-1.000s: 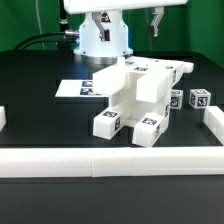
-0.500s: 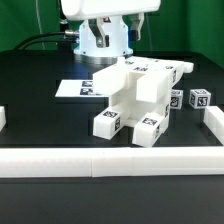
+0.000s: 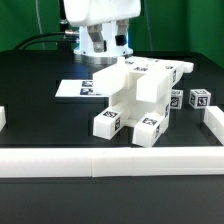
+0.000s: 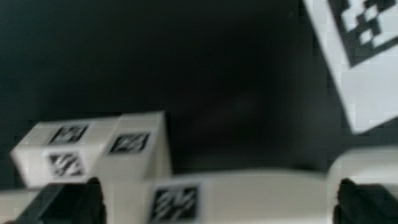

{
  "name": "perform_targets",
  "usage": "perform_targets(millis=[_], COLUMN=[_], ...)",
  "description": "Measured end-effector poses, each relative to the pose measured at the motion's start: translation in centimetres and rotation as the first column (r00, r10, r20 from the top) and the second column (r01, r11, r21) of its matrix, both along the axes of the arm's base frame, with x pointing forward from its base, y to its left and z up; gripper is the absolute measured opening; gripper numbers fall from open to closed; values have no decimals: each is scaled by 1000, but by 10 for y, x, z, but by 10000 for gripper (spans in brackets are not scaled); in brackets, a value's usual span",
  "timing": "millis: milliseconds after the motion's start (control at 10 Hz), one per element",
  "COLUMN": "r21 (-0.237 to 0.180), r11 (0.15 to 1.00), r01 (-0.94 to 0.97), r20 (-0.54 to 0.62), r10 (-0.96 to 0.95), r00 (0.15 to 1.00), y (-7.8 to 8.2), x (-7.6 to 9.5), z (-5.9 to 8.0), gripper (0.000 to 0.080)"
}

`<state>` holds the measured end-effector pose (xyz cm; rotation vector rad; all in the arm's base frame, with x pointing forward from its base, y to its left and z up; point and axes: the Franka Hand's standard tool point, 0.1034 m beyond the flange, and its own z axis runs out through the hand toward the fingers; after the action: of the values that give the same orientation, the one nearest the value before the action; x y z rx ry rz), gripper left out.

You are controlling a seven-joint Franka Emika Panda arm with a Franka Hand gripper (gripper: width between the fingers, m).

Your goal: Assemble chair

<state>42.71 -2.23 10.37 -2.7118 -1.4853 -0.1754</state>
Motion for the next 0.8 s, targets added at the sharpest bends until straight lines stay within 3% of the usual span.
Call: perform_targets(millis=[200,700,800], r21=[1,8,5], r11=[1000,999,999], r01=[-2,44,41], r20=[-14,-47,-49], r10=[2,-43,-41], r00=[1000,998,998], y=[3,39,39], x=[-9,-10,-9], z=[-4,-14,-16], gripper=[648,648,648])
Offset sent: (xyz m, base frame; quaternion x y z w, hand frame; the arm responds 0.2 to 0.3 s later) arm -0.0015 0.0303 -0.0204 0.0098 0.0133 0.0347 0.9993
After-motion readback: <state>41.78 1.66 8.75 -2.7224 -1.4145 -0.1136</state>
